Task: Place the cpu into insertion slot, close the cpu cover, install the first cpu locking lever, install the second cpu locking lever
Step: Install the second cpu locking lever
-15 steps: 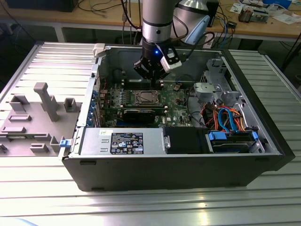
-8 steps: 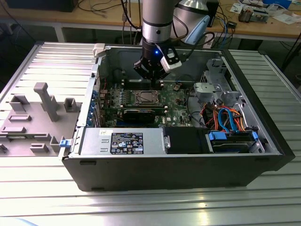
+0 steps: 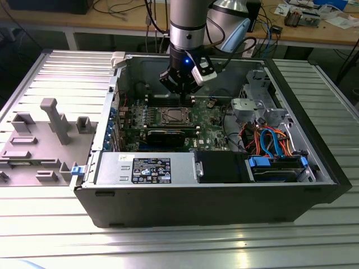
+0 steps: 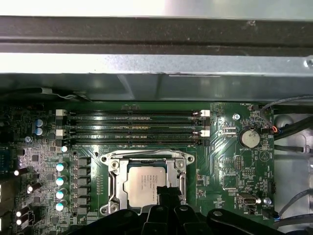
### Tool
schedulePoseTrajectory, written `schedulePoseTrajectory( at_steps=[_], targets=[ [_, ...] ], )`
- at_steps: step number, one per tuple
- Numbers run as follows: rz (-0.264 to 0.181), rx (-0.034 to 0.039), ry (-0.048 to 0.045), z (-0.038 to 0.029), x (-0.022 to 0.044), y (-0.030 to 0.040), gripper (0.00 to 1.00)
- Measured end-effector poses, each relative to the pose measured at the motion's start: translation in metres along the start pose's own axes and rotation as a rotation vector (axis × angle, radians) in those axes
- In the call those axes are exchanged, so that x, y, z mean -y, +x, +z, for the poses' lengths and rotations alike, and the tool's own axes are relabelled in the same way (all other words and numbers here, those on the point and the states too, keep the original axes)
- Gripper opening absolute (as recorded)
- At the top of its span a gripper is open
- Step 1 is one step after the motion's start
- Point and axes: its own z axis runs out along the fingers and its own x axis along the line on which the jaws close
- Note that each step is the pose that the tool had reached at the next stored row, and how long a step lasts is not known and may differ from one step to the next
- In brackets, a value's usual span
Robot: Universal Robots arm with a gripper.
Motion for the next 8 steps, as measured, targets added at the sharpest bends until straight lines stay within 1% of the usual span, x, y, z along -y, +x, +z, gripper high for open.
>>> schedulePoseTrajectory(
  at_steps=[4,8],
  targets=[
    [0.000,-0.0001,0.0003,-0.0001,0.0002,0.0001,0.11],
    [0.000,-0.0001,-0.0030,-0.0002,0.0038,0.0000,0.11]
  ],
)
